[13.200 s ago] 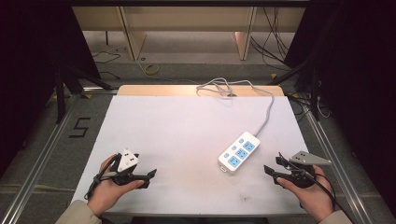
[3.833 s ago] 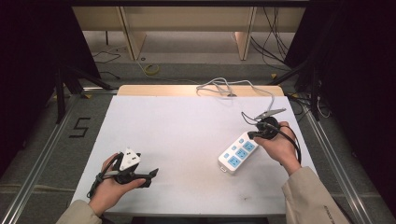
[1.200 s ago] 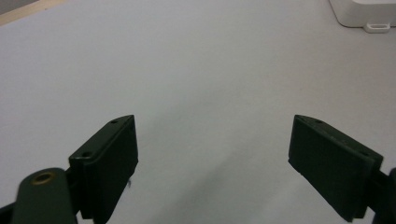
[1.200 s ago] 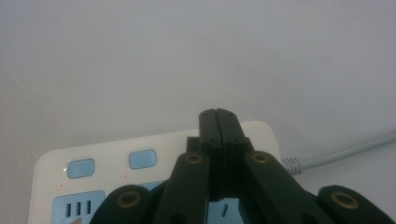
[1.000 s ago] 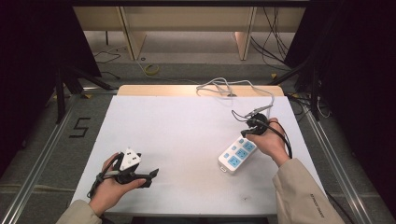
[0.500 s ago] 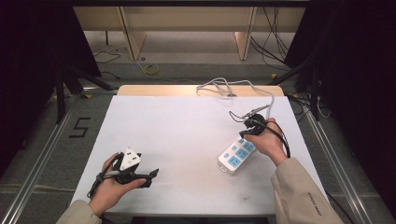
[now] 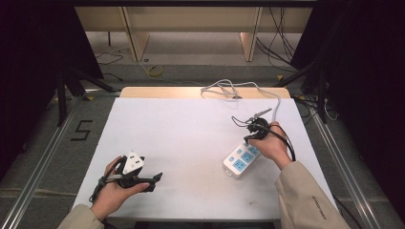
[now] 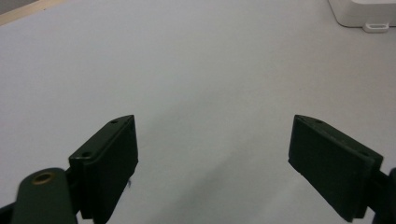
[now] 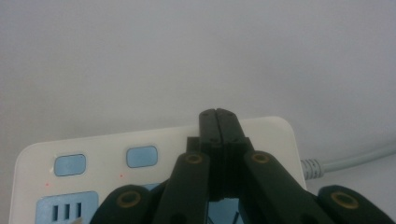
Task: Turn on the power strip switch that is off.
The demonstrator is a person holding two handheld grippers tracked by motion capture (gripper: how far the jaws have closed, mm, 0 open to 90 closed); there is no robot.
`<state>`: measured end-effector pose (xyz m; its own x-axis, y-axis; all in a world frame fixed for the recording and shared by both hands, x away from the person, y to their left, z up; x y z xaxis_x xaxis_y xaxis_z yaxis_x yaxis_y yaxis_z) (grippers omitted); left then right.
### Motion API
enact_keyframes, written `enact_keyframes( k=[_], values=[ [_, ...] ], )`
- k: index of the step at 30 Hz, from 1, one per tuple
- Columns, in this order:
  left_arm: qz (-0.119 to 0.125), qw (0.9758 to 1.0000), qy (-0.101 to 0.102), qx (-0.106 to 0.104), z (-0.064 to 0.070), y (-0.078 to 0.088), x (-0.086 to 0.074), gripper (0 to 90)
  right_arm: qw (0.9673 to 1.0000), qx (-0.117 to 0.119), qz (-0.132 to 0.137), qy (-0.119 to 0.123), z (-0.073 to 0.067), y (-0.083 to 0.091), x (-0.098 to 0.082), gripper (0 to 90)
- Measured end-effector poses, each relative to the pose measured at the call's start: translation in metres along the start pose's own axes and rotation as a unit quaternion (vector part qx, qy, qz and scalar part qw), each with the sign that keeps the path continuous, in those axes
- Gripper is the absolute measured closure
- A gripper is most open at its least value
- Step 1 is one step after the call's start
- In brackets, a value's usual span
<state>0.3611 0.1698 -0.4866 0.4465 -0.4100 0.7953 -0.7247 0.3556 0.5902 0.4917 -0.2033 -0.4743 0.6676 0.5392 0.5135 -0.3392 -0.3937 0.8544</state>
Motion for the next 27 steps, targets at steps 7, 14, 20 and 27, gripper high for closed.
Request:
enact_keyframes(
  k=[7,14,20,27],
  values=[
    [0.0,1.0,0.0,0.0,0.0001,-0.0001,0.0,15.4,1.0,-0.003,-0.006,0.0,0.0001,-0.0021,-0.0011,90.0],
    [-0.001,1.0,0.001,0.0,0.0,-0.0002,-0.0001,15.4,0.9999,-0.002,-0.01,0.001,0.0005,-0.0039,-0.0013,90.0],
    [0.0,1.0,0.0,0.0,0.0,-0.0002,-0.0001,15.4,0.9999,-0.002,-0.012,0.002,0.0006,-0.0043,-0.0004,90.0],
    [0.0,1.0,0.001,0.0,0.0,-0.0001,-0.0002,15.4,0.9998,-0.004,-0.017,0.004,-0.0006,-0.0051,-0.0006,90.0]
  ],
)
Point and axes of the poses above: each handheld gripper's, and its own axes: y roughly backward along the jaws, x roughly out of its top, z roughly to its right, the point moved 5 cm from there along -y, roughly forward along the jaws, and after that the axes turned 7 degrees about x, right-handed, at the moved point
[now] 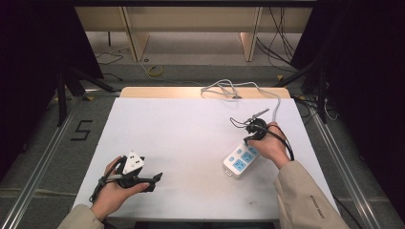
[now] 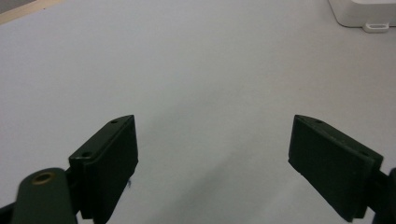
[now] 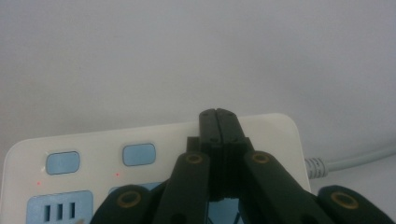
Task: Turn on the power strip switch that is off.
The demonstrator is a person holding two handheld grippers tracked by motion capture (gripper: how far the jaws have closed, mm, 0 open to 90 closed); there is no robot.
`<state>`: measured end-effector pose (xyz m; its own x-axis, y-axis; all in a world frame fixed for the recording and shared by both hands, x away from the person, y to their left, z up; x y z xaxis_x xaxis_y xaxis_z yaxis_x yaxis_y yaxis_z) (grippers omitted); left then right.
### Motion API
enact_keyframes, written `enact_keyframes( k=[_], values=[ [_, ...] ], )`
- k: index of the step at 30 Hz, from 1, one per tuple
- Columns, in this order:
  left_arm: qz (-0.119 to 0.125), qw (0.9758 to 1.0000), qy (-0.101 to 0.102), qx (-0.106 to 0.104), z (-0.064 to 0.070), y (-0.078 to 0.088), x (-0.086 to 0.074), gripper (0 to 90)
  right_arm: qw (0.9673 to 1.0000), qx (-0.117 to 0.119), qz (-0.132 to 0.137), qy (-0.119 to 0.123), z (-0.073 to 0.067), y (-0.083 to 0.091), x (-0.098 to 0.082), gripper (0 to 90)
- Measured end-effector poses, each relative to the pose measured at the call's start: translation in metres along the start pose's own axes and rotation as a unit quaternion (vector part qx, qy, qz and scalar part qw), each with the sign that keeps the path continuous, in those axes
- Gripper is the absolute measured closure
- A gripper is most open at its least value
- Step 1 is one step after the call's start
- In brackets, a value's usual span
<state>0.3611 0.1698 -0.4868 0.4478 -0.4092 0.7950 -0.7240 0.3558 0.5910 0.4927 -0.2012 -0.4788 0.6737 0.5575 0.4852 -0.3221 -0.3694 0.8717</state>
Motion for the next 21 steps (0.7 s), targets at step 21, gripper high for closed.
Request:
enact_keyframes(
  k=[21],
  values=[
    [0.0,1.0,0.0,0.0,0.0014,-0.0001,0.0,15.4,0.9998,-0.005,0.001,-0.018,-0.0003,-0.0036,-0.0021,90.0]
  ],
)
Point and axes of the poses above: each handheld gripper's, and its own axes: y roughly backward along the jaws, x roughly out of its top, z roughly to its right, the point moved 5 cm from there along -y, roughly forward along the jaws, and after that the axes turned 7 degrees about x, right-handed, at the moved point
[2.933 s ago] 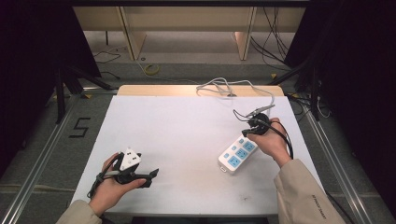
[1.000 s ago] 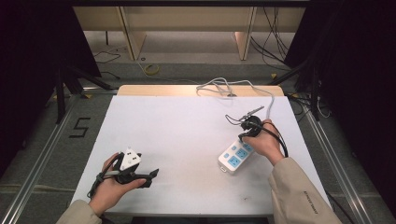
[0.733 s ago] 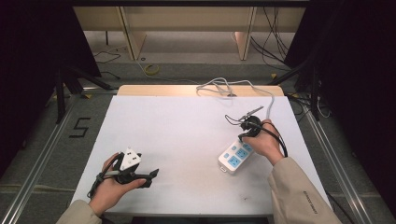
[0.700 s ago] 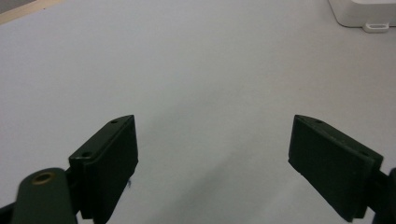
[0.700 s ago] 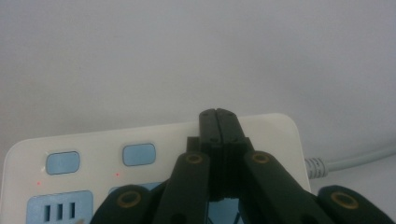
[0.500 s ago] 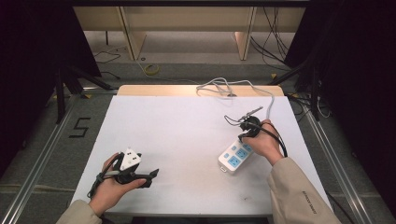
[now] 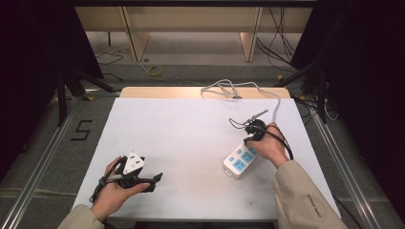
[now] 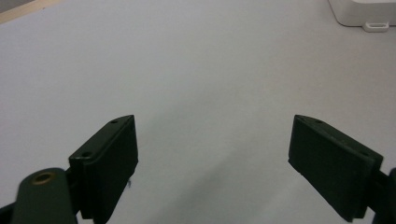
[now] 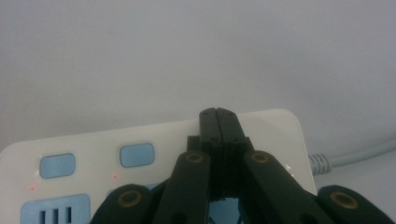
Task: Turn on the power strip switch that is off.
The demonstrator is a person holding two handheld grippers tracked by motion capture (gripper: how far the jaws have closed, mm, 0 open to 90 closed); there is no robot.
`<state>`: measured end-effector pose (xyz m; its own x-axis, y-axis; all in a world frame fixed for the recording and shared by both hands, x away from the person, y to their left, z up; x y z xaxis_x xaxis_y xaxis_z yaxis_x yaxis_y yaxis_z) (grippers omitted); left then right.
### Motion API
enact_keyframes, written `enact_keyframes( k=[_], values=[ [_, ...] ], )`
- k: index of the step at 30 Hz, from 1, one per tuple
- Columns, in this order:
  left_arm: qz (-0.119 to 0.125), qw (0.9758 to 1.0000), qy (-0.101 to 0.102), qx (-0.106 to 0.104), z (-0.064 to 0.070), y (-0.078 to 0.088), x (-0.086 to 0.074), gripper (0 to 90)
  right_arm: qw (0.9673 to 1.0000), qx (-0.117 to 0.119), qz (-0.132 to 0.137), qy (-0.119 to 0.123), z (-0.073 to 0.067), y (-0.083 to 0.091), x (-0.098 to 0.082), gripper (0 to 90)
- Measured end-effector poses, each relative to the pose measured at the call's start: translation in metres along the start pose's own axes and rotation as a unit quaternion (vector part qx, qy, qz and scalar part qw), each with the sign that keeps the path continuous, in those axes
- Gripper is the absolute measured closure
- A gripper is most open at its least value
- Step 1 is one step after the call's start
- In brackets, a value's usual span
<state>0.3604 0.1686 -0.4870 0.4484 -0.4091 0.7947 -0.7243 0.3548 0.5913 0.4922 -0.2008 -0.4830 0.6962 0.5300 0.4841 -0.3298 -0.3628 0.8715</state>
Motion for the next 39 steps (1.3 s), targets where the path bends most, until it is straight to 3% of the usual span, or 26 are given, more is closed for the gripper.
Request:
enact_keyframes(
  k=[26,39],
  values=[
    [0.0,1.0,-0.001,0.0,-0.0008,0.0,0.0002,15.4,0.9999,-0.003,0.012,-0.005,-0.0007,0.0006,-0.0015,90.0],
    [0.0,1.0,-0.001,0.0,-0.0011,0.0,0.0,15.4,0.9989,0.001,0.044,-0.015,-0.0003,0.0077,-0.002,90.0]
  ],
)
Point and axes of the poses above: each handheld gripper's, and its own axes: y roughly backward along the jaws, x roughly out of its top, z roughly to its right, the point moved 5 cm from there along -y, roughly forward along the jaws, and after that the axes turned 7 degrees about x, right-handed, at the moved point
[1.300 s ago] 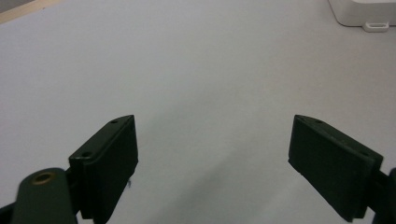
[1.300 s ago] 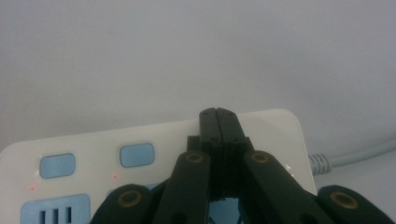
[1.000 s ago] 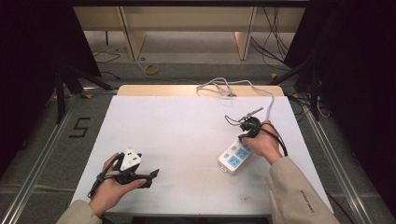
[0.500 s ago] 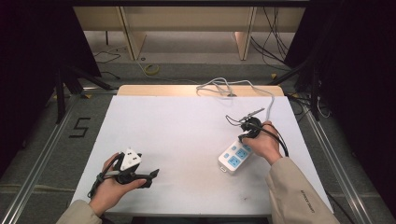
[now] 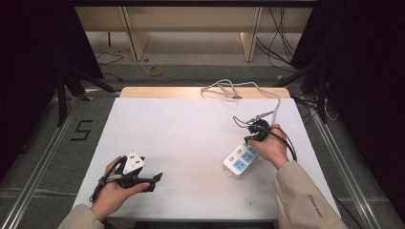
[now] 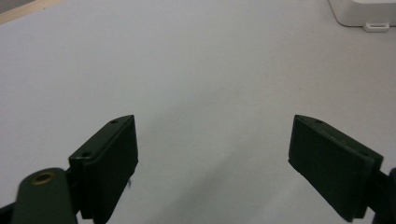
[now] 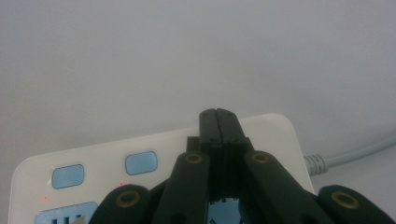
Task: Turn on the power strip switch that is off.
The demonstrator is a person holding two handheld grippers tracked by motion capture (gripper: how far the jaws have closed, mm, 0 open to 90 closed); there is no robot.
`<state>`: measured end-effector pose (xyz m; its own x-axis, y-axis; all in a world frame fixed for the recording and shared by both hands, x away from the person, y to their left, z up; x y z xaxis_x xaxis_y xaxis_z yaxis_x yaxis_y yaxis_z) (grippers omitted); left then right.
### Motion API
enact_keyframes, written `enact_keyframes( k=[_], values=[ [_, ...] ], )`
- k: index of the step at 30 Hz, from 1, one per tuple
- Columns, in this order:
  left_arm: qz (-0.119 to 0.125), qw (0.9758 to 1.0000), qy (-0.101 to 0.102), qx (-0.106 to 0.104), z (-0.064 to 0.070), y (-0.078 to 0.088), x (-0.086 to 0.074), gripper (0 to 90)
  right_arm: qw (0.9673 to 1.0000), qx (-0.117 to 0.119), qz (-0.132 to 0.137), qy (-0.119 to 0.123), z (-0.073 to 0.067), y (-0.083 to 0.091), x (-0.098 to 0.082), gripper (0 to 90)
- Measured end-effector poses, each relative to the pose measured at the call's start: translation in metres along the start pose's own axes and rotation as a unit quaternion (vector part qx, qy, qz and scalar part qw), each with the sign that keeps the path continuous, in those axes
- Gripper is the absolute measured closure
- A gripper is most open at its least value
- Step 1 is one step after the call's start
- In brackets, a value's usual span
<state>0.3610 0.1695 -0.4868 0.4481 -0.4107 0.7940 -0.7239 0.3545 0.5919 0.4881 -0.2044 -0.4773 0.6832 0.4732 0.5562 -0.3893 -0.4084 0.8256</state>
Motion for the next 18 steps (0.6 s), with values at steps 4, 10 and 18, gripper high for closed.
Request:
enact_keyframes(
  k=[4,10,18],
  values=[
    [0.0,1.0,0.0,0.0,0.0,0.0,0.0,15.4,0.9999,-0.002,0.01,0.002,0.0,0.004,0.0,88.0],
    [-0.001,1.0,0.0,0.001,0.0,0.0,0.0,15.4,0.9997,-0.001,0.025,0.007,-0.001,0.011,-0.003,85.5],
    [-0.001,1.0,0.002,0.001,-0.001,0.0,-0.001,15.4,0.999,0.004,0.044,-0.012,-0.002,0.022,-0.018,77.7]
  ],
)
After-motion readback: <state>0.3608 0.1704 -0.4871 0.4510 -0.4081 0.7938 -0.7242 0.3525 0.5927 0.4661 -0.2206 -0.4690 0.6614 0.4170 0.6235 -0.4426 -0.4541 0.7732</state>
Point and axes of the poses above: each handheld gripper's, and its own axes: y roughly backward along the jaws, x roughly out of its top, z roughly to its right, the point moved 5 cm from there along -y, roughly forward along the jaws, and after that the axes turned 7 degrees about x, right-handed, at the moved point
